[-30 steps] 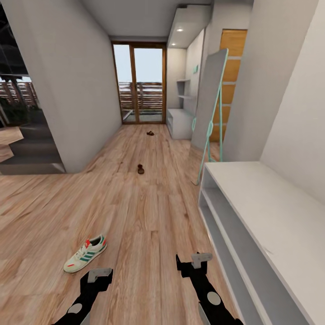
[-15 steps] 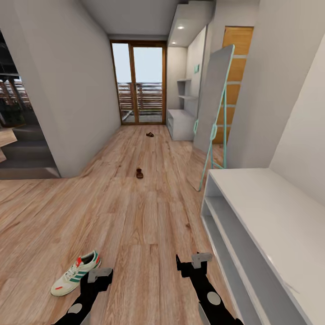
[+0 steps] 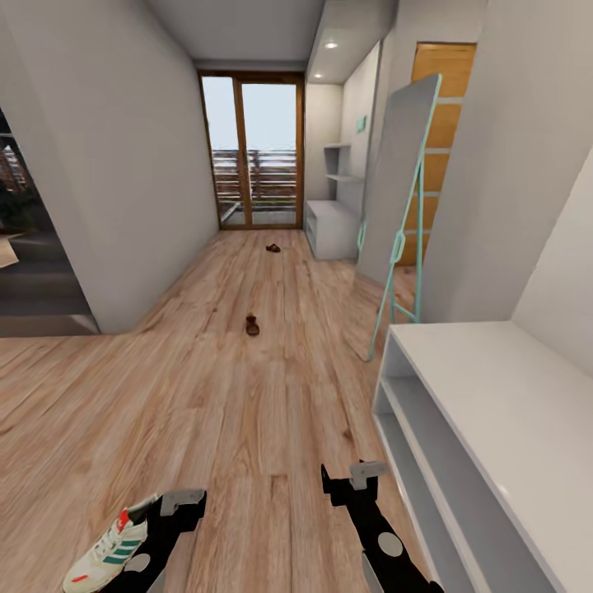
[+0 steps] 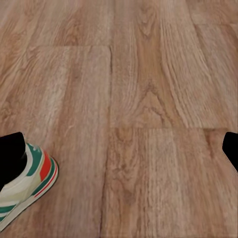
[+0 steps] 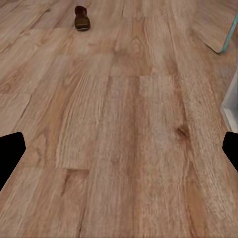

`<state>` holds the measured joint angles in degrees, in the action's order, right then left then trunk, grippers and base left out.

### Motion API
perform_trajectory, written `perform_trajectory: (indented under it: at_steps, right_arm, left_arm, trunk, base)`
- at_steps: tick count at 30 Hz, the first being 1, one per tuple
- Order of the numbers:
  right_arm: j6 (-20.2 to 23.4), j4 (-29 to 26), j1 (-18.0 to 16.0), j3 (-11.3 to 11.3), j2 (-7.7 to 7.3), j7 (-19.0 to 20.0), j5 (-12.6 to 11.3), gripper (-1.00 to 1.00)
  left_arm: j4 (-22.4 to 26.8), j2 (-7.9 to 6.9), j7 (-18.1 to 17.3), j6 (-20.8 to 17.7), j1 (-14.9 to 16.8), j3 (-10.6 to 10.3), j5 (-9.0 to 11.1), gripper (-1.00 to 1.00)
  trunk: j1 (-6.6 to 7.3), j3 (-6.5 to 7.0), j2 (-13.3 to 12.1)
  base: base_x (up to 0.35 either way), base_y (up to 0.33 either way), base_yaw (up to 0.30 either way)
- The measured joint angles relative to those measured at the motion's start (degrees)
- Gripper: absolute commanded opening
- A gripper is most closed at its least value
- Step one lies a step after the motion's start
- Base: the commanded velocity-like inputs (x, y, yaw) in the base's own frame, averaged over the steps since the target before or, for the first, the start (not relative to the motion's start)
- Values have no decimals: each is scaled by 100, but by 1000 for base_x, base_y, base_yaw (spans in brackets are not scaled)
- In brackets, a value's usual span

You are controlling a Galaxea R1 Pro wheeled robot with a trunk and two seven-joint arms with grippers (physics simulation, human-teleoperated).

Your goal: Pick up the two gym shoes and the two sandals from the corridor floor and place them onto the hallstand (shoe rack) in the corridor, making sure they are on the rack and not on the floor. Arrange them so the two gym shoes are next to each other and the two sandals are next to each other.

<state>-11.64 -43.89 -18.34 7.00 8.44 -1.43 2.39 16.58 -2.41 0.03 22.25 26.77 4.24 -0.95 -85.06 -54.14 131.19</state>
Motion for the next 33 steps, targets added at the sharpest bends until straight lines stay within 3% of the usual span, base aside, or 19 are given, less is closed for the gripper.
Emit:
perform_trajectory:
  at_steps: [33]
  right_arm:
    - [-1,0,0,0,0,0,0,100]
  left_arm:
    - [0,2,-11,-2,0,-2,0,100]
  trunk:
    - [0,0,0]
  base:
    - [339,0,0]
